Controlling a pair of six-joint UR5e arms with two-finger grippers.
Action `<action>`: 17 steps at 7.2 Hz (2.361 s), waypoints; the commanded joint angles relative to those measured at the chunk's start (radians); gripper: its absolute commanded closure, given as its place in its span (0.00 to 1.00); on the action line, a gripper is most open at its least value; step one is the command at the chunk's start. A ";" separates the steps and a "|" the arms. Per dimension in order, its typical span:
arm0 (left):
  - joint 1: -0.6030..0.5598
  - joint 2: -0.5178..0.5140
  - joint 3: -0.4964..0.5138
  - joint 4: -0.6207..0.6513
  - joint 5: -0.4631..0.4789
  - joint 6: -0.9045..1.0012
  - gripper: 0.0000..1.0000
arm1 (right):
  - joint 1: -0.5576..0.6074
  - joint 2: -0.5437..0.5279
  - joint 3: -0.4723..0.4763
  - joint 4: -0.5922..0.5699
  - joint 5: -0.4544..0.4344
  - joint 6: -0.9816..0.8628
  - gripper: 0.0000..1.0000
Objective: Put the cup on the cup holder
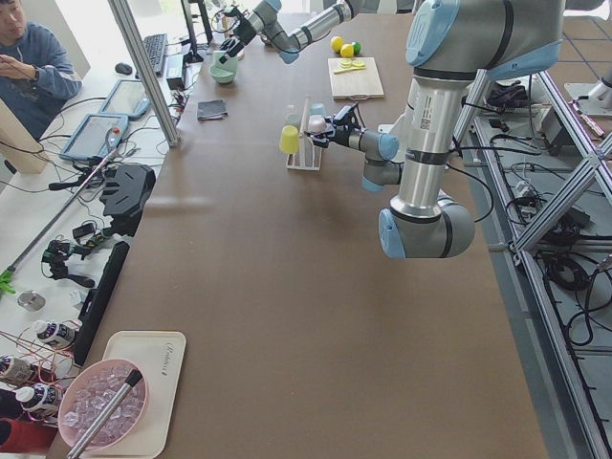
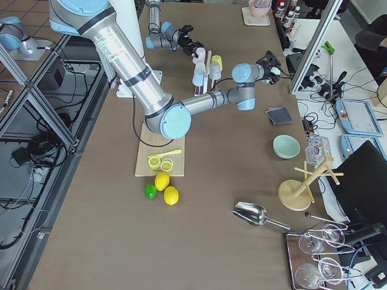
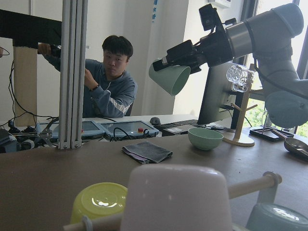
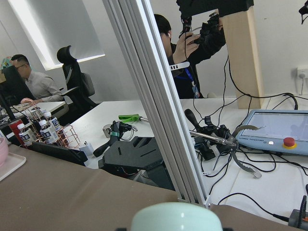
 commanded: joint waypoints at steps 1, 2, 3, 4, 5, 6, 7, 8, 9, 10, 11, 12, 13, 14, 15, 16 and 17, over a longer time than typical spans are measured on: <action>-0.003 0.001 -0.004 0.000 0.000 -0.012 0.01 | -0.094 -0.027 -0.002 0.149 -0.121 0.001 1.00; -0.006 0.006 -0.016 0.000 0.000 -0.012 0.01 | -0.122 -0.026 -0.008 0.205 -0.154 -0.002 1.00; -0.004 0.013 -0.039 0.000 0.000 -0.012 0.01 | -0.151 -0.023 -0.007 0.249 -0.193 -0.002 1.00; 0.000 0.056 -0.079 0.000 0.001 -0.014 0.01 | -0.187 -0.021 -0.007 0.303 -0.226 -0.007 1.00; 0.007 0.128 -0.148 0.002 -0.008 -0.012 0.01 | -0.207 -0.021 -0.007 0.366 -0.226 -0.010 1.00; 0.007 0.207 -0.223 0.052 -0.022 -0.014 0.01 | -0.227 -0.026 -0.005 0.426 -0.224 -0.010 1.00; -0.007 0.267 -0.259 0.133 -0.026 -0.017 0.01 | -0.247 -0.029 -0.007 0.438 -0.240 -0.011 1.00; -0.036 0.276 -0.262 0.229 -0.038 -0.111 0.01 | -0.285 -0.029 -0.005 0.441 -0.261 -0.010 1.00; -0.091 0.279 -0.286 0.393 -0.102 -0.256 0.01 | -0.303 -0.018 0.002 0.445 -0.269 0.005 1.00; -0.190 0.297 -0.325 0.563 -0.220 -0.362 0.01 | -0.320 -0.017 0.004 0.437 -0.243 0.025 1.00; -0.316 0.299 -0.328 0.663 -0.406 -0.432 0.01 | -0.352 -0.018 0.002 0.437 -0.232 0.029 1.00; -0.442 0.315 -0.328 0.755 -0.604 -0.464 0.01 | -0.369 -0.024 0.004 0.438 -0.199 0.029 1.00; -0.561 0.346 -0.322 0.834 -0.797 -0.465 0.01 | -0.373 -0.027 0.004 0.446 -0.150 0.027 1.00; -0.731 0.363 -0.301 0.920 -1.017 -0.462 0.01 | -0.373 -0.032 0.004 0.446 -0.110 0.027 1.00; -0.888 0.363 -0.258 1.054 -1.263 -0.451 0.01 | -0.373 -0.038 0.004 0.448 -0.090 0.027 1.00; -1.003 0.363 -0.239 1.222 -1.370 -0.360 0.01 | -0.371 -0.040 0.004 0.448 -0.074 0.021 1.00; -1.100 0.381 -0.227 1.378 -1.426 -0.136 0.01 | -0.359 -0.040 0.004 0.448 -0.073 0.019 1.00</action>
